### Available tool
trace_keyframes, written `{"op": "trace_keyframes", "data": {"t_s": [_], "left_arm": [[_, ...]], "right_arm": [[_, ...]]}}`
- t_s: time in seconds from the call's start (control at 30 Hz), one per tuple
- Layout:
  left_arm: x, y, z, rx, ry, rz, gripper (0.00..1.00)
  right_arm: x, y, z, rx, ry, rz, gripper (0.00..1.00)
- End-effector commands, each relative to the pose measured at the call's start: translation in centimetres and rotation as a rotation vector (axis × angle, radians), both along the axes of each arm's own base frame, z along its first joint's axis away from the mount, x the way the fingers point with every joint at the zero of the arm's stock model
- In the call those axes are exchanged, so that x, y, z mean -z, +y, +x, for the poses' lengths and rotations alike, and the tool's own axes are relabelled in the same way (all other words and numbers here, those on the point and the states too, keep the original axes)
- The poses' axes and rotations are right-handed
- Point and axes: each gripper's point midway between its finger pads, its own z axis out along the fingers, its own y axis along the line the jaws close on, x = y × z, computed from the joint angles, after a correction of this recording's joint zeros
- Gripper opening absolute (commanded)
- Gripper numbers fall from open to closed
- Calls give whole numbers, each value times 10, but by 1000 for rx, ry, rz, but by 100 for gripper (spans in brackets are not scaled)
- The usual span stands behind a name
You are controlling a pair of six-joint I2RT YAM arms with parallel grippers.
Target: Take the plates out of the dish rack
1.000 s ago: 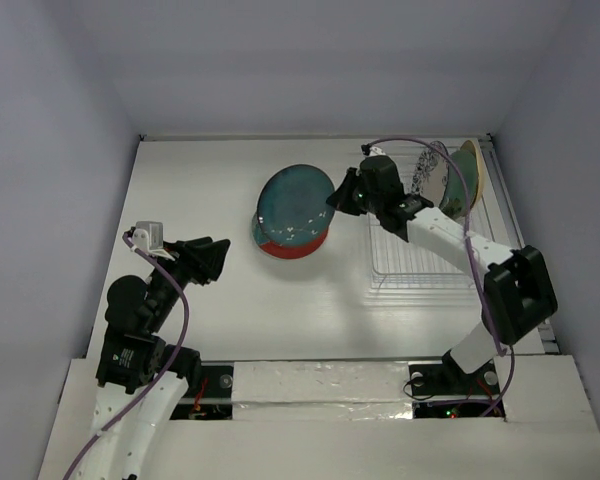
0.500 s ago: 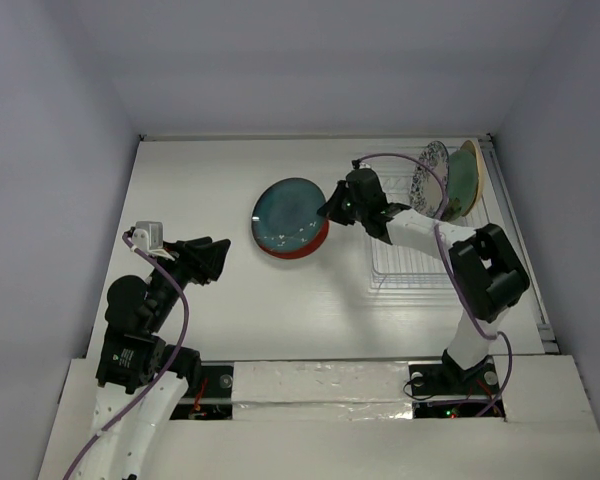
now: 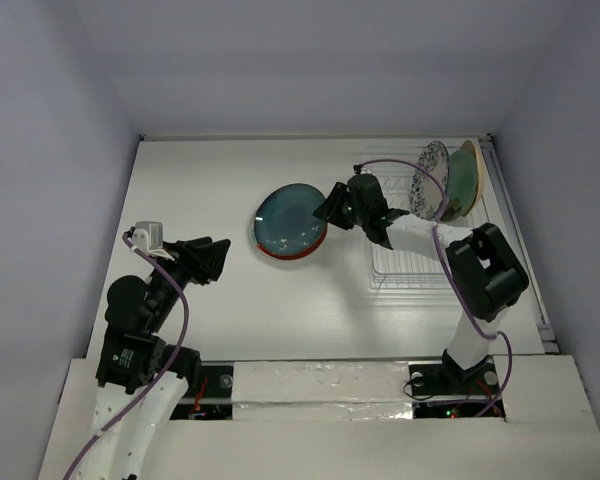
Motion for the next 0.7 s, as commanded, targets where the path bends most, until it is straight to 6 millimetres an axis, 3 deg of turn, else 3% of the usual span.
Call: {"op": "trace_keyframes", "data": {"t_s": [0.0, 0.33, 0.5, 0.6, 0.67], "left_arm": [[-10, 1, -1, 0, -44, -13, 49], [-11, 0, -2, 2, -46, -15, 49], [-11, 0, -3, 3, -48, -15, 49], [-11, 0, -2, 3, -48, -14, 49], [-11, 0, -3, 5, -50, -14, 49]], "right_arm": [[-16, 4, 8, -6, -90, 8, 45], [17, -13, -3, -33, -50, -172, 78], [30, -12, -6, -44, -40, -254, 86], [26, -13, -7, -53, -47, -297, 91], [14, -8, -11, -88, -65, -272, 92]]}}
